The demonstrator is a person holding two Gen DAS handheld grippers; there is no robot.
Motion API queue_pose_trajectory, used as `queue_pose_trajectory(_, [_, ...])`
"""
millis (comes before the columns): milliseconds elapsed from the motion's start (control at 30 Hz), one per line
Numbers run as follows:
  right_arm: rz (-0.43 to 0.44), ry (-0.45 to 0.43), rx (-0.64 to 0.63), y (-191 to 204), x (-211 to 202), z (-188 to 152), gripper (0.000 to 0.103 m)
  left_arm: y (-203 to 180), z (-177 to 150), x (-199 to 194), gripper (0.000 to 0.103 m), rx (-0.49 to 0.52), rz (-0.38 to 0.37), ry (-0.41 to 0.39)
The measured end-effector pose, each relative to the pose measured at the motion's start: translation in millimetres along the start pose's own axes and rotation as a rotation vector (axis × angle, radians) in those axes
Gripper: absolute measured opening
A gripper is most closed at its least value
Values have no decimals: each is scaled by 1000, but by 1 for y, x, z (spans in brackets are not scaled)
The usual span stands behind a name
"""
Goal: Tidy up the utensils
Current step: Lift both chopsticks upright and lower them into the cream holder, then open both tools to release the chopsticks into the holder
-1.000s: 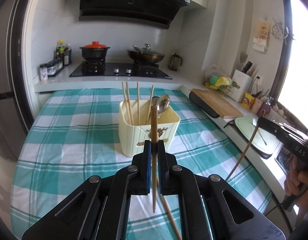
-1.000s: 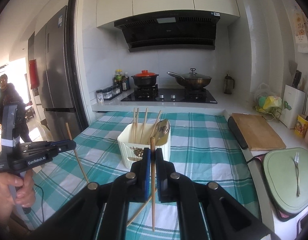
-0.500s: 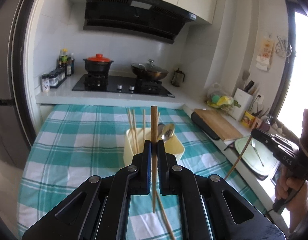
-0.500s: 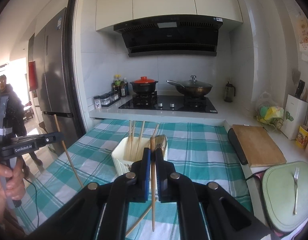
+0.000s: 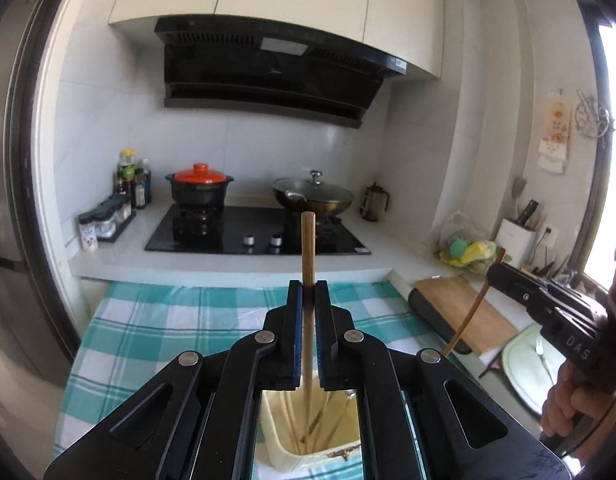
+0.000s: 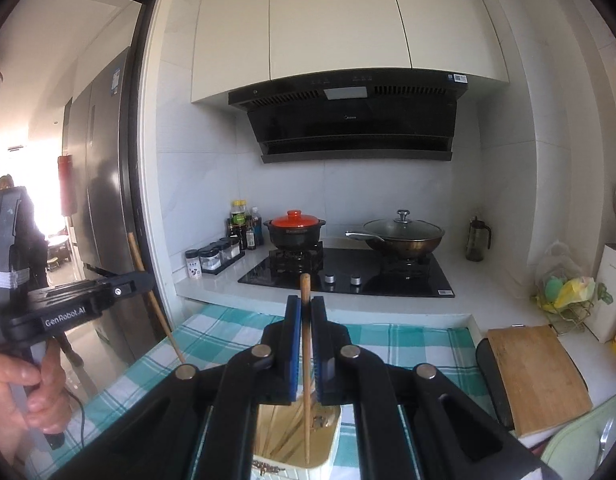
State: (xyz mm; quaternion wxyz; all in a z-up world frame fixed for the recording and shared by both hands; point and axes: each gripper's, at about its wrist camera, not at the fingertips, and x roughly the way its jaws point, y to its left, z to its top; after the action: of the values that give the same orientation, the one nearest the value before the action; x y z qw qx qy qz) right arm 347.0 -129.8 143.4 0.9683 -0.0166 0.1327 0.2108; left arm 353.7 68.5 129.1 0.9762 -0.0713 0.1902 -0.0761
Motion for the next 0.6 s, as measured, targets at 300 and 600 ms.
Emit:
queue_pose_trajectory(300, [91, 257, 80, -9, 96, -47, 5, 3, -46, 84, 3, -3, 32, 207])
queue_pose_trajectory(600, [77, 400, 138, -22, 142, -83, 50, 8, -71, 98, 64, -11, 78, 289])
